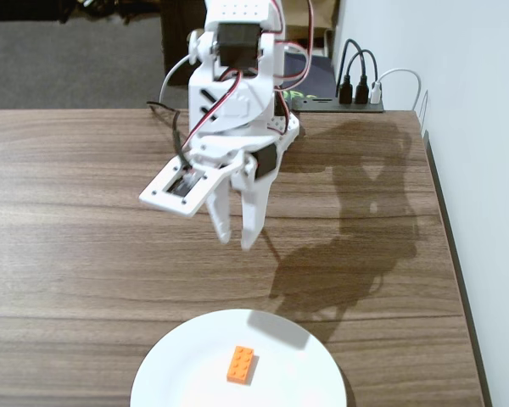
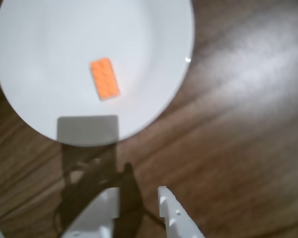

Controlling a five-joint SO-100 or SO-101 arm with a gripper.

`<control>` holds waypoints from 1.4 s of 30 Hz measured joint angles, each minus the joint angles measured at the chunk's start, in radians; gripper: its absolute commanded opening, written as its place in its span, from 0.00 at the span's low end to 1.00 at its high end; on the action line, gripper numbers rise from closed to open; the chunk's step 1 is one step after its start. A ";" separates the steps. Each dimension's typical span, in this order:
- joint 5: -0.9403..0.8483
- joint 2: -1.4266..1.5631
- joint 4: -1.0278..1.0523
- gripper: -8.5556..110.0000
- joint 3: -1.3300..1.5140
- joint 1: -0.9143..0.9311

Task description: Grasp a lego block and put it on the plate.

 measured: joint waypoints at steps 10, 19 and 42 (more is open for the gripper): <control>0.247 0.356 -0.011 0.08 0.322 -0.023; 0.471 0.534 -0.009 0.08 0.454 -0.044; 0.951 0.877 0.020 0.08 0.782 -0.020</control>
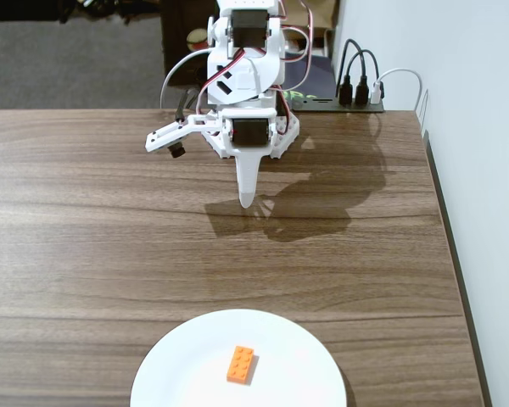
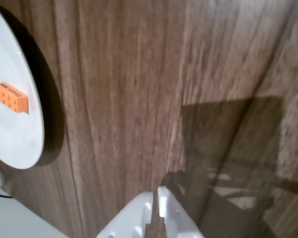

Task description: Grasp a lego block and put it on the plate.

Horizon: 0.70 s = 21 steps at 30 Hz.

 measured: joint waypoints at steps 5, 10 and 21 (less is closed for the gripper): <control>0.044 0.075 0.025 0.08 0.041 0.009; 0.052 0.144 0.057 0.08 0.054 0.018; 0.052 0.331 0.149 0.08 0.087 0.025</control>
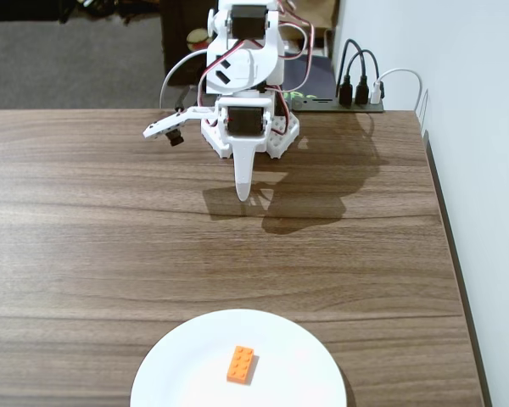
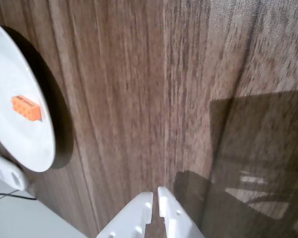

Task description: Grasp a lego block and put it on the plate.

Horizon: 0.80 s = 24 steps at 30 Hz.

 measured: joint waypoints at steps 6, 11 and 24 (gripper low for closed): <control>0.000 0.038 0.021 0.08 0.003 -0.008; 0.000 0.046 0.021 0.08 0.003 -0.003; 0.000 0.046 0.021 0.08 0.008 -0.003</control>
